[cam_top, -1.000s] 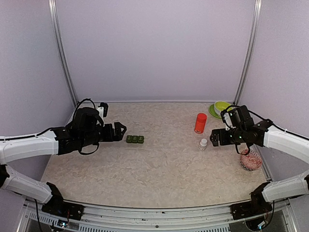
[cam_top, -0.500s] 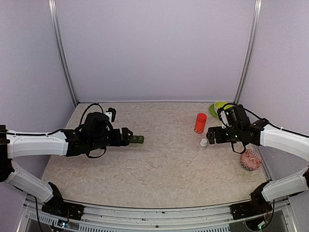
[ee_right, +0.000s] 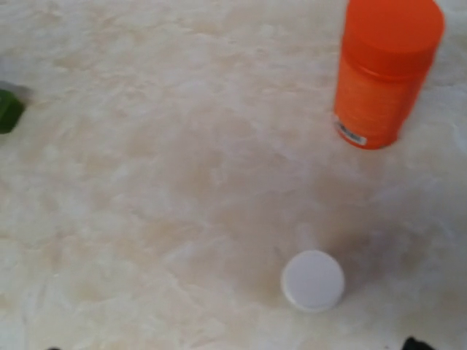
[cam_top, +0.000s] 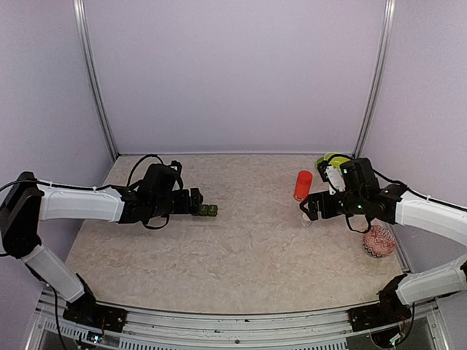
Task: Sort the pills into containers
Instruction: Move the pill container to the center of the board.
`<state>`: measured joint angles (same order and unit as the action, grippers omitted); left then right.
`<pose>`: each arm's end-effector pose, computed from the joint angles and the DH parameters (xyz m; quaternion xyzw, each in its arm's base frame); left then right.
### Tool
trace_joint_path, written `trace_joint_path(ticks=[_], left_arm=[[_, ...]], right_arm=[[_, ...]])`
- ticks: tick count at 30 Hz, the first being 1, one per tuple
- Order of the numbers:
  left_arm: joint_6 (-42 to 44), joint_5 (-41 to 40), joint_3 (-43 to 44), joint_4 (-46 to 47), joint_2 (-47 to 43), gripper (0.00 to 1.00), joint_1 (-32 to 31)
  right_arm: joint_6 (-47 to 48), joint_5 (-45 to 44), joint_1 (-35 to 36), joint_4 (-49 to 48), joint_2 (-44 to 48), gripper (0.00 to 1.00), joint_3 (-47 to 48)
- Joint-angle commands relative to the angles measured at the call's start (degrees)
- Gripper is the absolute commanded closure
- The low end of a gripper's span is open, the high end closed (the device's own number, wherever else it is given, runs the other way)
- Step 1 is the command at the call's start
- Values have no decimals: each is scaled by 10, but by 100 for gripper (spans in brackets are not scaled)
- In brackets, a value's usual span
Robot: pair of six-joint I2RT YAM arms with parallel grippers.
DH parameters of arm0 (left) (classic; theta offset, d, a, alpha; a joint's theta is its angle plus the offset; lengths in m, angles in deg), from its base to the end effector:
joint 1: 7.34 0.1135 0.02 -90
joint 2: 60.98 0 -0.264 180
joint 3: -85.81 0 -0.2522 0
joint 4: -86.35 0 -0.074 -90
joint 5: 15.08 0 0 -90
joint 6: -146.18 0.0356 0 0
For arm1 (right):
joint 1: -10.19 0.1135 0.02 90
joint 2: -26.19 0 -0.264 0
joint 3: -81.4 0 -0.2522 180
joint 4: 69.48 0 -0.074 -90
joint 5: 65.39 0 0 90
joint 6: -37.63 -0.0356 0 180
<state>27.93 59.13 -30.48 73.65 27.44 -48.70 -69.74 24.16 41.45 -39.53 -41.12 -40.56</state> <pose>0.2525 -0.2093 0.2062 0.0409 0.8892 -0.1493 0.4306 0.2155 0.1305 0.2471 -0.1076 0.8970 0.1733 0.3922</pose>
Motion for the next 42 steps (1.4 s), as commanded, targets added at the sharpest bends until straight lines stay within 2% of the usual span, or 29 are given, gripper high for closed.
trace_joint_path(ticks=[1,11,17,28,42], left_arm=[[5,29,27,14,25,1,24],[5,106,54,43,94,1,85],[14,144,79,50,152,2,100],[16,205,99,73,216,12,97],[40,273,98,112,242,15,65]], right_arm=[[17,32,9,-17,19,0,-10],[10,29,13,-27,53,0,-22],[15,39,14,-26,63,0,-21],[12,39,16,-32,67,0,-23],[18,47,22,-58,51,0,-29]])
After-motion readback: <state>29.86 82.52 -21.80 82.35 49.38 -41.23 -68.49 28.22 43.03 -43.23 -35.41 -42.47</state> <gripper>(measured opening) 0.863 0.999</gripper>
